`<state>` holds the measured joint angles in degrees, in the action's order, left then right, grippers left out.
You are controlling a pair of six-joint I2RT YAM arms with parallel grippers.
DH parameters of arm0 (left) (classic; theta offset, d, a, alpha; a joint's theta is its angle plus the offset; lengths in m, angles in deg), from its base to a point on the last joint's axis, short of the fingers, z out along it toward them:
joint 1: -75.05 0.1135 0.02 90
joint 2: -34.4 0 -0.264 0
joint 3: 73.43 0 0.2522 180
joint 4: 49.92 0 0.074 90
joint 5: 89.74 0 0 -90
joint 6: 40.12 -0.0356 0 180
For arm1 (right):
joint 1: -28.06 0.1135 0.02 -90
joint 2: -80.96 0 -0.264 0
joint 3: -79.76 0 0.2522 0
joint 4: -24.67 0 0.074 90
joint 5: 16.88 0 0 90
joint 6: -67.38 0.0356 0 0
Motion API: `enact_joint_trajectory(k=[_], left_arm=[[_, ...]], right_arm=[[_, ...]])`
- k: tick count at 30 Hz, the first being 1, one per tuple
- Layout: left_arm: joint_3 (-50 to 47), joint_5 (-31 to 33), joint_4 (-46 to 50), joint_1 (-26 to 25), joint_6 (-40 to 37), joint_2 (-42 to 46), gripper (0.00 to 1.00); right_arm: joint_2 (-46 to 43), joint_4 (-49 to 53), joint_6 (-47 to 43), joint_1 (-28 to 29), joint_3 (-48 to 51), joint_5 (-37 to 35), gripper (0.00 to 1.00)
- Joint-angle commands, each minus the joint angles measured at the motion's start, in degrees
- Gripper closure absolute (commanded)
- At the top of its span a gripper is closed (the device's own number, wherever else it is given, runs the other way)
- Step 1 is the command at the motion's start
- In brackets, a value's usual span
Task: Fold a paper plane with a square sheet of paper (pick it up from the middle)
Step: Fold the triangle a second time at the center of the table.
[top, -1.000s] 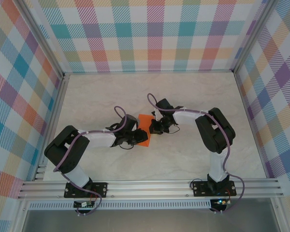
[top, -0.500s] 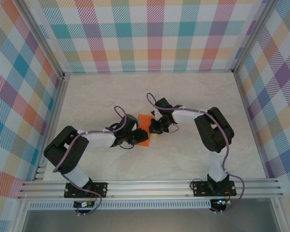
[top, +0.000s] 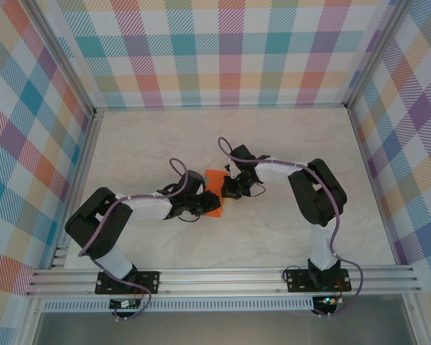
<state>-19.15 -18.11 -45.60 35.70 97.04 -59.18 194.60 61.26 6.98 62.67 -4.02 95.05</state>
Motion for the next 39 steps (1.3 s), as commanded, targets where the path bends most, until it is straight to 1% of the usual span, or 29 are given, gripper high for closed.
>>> enact_joint_trajectory(k=[1,17,25,39], left_arm=[[-0.55,0.92,0.47,-0.64,0.71,-0.71,0.8],[0.0,1.14,0.47,-0.72,1.37,-2.4,0.82],[-0.09,1.58,0.73,-0.68,2.06,-2.78,0.85],[0.01,3.86,3.14,-0.81,3.22,-3.36,0.89]], right_arm=[[2.63,2.17,0.81,-0.05,-0.34,-2.7,0.95],[2.61,1.96,1.12,0.02,-0.43,-2.27,0.94],[2.74,1.79,1.33,0.03,-0.69,-1.95,0.94],[2.32,1.18,2.01,-0.01,-1.59,-0.75,0.94]])
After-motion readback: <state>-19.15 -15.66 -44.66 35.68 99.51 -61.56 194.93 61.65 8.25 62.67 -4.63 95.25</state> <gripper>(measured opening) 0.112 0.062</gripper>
